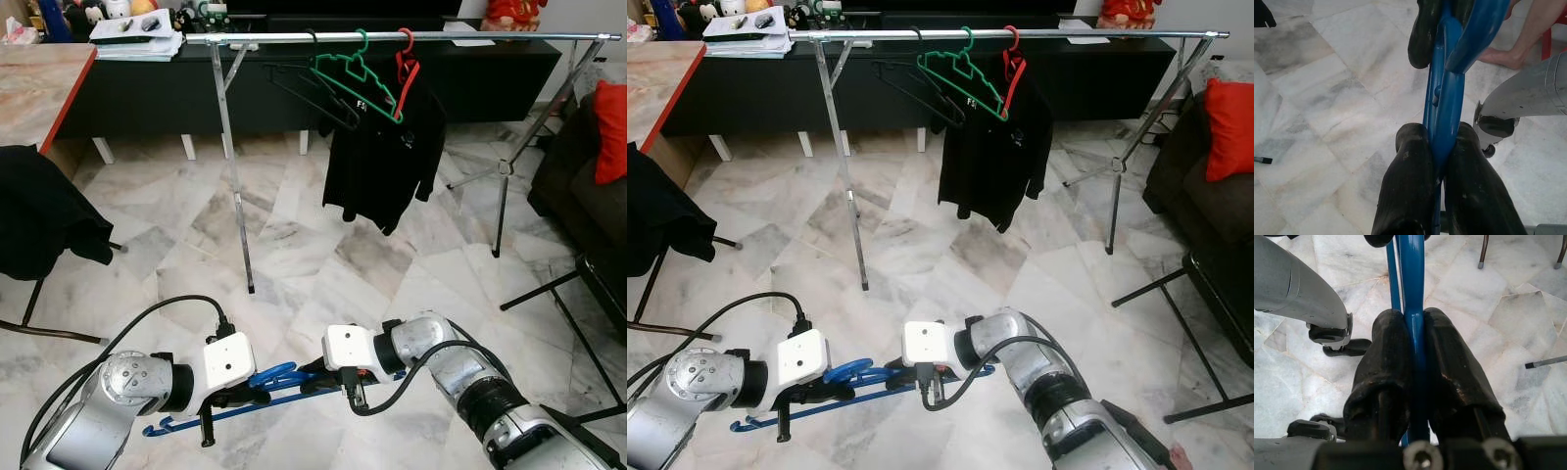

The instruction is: Hang hanger

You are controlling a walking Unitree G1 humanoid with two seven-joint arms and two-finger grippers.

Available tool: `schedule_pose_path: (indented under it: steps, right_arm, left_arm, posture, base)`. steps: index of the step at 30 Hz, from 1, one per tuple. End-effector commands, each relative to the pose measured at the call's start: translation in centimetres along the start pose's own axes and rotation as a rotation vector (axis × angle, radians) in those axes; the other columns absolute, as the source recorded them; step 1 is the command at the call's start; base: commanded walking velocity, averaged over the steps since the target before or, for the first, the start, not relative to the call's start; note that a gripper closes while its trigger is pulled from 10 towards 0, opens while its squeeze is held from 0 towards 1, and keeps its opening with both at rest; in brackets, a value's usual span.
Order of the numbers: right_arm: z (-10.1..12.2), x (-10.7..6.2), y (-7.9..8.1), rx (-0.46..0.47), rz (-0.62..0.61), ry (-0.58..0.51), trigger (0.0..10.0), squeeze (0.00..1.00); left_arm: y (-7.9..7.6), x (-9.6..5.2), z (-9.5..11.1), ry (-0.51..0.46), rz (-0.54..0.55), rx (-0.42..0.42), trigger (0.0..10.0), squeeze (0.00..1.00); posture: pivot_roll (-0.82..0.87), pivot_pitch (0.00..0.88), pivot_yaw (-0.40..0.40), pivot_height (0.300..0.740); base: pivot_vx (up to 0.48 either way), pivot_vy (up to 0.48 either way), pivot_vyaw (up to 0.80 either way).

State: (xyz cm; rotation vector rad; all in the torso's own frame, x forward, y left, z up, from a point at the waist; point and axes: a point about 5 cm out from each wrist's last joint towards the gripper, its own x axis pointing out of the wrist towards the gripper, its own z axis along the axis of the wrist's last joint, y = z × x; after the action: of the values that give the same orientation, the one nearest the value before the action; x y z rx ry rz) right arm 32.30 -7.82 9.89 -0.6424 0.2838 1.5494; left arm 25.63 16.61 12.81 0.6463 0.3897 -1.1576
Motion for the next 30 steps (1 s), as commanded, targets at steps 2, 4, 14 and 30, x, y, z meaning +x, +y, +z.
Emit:
schedule_pose_path:
  steps: [2, 4, 14, 30]
  right_arm:
    - [-0.3, -0.5, -0.3, 0.018, -0.025, 0.002, 0.0, 0.0]
    - [-0.3, -0.5, -0.3, 0.019, -0.027, 0.004, 0.0, 0.0]
    - [-0.7, -0.9, -0.3, 0.026, -0.033, 0.02, 0.0, 0.0]
    - [-3.7, -2.6, 1.3, 0.089, 0.023, 0.112, 0.0, 0.0]
  left_arm:
    - [-0.4, 0.4, 0.5, -0.018, -0.025, 0.021, 10.0, 0.0]
    - [-0.3, 0.4, 0.6, -0.021, -0.017, 0.024, 10.0, 0.0]
    - [-0.4, 0.0, 0.5, -0.041, -0.041, 0.009, 10.0, 1.0]
    - [0.7, -1.1, -3.2, 0.106, 0.06, -0.003, 10.0, 1.0]
  posture:
    - [0.07, 0.194, -0.096, 0.74]
    - [0.07, 0.194, -0.096, 0.74]
    - [0.07, 0.197, -0.098, 0.74]
    - [0.07, 0.202, -0.099, 0.74]
  base:
    - [0.0, 0.0, 0.0]
    - [0.0, 0.0, 0.0]
    - [0.0, 0.0, 0.0]
    - [0.0, 0.0, 0.0]
